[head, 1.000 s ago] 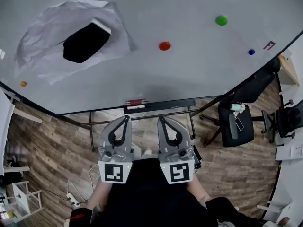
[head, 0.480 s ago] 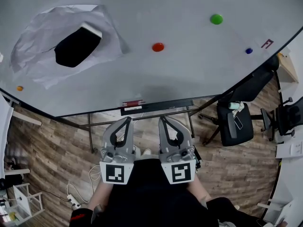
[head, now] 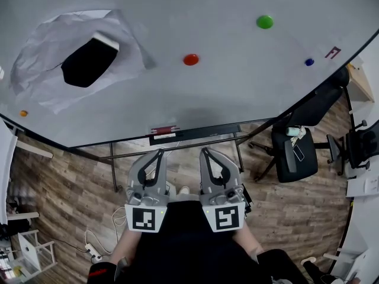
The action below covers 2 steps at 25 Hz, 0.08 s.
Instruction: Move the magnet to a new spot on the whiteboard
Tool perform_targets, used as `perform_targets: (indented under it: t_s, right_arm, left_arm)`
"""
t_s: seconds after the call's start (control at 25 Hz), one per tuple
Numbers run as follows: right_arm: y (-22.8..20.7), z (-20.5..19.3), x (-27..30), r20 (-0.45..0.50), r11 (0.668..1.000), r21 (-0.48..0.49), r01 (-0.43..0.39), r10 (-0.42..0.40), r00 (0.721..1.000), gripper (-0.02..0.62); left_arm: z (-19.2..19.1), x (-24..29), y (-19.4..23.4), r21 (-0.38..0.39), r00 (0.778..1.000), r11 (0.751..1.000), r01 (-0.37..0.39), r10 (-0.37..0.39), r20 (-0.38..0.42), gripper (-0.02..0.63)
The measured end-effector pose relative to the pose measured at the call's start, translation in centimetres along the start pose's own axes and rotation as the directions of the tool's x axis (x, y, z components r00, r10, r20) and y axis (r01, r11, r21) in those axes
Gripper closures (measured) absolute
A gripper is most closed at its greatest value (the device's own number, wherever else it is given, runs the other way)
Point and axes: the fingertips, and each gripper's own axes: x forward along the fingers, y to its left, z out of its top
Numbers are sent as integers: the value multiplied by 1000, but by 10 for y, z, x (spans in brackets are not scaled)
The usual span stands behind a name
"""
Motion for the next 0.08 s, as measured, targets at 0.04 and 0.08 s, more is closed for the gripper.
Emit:
perform_targets:
  t_s: [0.04, 0.08]
  right_arm:
    - [-1, 0, -1, 0, 1000, 2, 3, -3, 1000, 594]
    - [-2, -1, -2, 0, 1000, 5, 6, -6, 1000, 594]
  left_arm:
    - [-1, 0, -2, -1, 1000, 1000, 3, -3, -4, 604]
    - [-2, 0, -4, -3, 1000, 1000, 6, -6, -7, 604]
